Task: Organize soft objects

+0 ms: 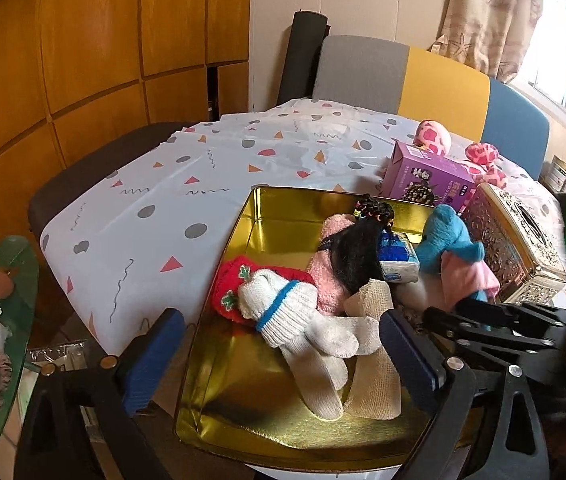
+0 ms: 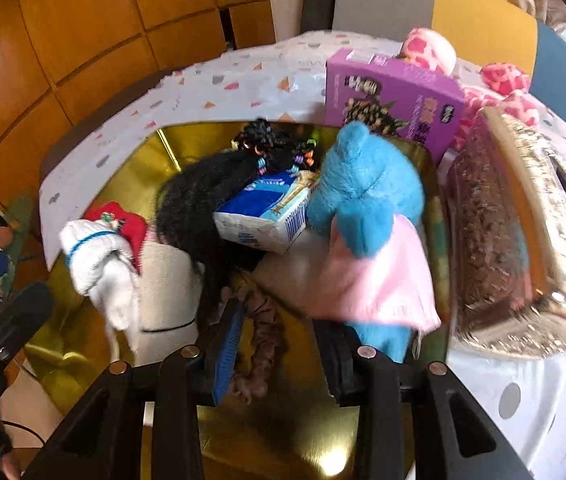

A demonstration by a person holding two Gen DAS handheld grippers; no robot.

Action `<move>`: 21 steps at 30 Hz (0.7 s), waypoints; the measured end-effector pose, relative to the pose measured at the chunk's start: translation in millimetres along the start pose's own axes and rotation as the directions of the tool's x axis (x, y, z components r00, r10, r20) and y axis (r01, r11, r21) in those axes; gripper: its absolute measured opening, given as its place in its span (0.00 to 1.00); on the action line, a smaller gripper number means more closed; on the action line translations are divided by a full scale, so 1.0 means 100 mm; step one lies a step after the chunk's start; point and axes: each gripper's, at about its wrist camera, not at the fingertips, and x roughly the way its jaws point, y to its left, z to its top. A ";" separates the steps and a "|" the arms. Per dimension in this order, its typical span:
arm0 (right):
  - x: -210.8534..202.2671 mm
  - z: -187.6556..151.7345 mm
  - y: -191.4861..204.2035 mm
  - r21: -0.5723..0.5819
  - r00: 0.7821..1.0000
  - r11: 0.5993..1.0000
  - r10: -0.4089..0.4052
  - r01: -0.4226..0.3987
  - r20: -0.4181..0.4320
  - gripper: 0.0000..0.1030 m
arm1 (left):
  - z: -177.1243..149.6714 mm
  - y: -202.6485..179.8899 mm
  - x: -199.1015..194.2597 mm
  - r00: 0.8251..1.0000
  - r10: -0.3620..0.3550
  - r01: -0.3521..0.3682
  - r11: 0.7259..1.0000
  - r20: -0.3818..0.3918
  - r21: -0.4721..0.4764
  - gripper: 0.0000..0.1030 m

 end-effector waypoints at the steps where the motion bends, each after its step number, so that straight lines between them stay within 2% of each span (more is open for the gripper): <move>1: -0.09 -0.03 0.01 0.001 1.000 1.000 -0.005 0.005 0.023 0.40 | -0.01 -0.01 -0.02 1.000 0.001 -0.001 1.000 0.003 0.002 0.98; 7: -0.49 -0.20 0.01 0.034 0.989 0.998 -0.059 0.055 0.132 0.42 | -0.05 -0.07 -0.15 0.999 -0.008 0.008 1.000 0.033 0.006 1.00; 14: -0.82 -0.46 -0.03 0.094 0.963 0.987 -0.150 0.132 0.225 0.43 | -0.13 -0.20 -0.35 0.997 -0.047 0.046 0.999 0.057 0.013 1.00; 16: -0.86 -0.53 -0.03 0.104 0.957 0.982 -0.179 0.159 0.229 0.53 | -0.16 -0.24 -0.40 0.997 -0.047 0.045 0.999 0.060 0.020 1.00; 17: -0.87 -0.57 -0.03 0.112 0.954 0.979 -0.193 0.171 0.229 0.63 | -0.17 -0.25 -0.41 0.997 -0.048 0.047 0.999 0.061 0.021 1.00; 21: -0.87 -0.66 -0.09 0.140 0.949 0.971 -0.221 0.193 0.223 0.64 | -0.21 -0.30 -0.45 0.998 -0.041 0.039 0.999 0.054 0.031 1.00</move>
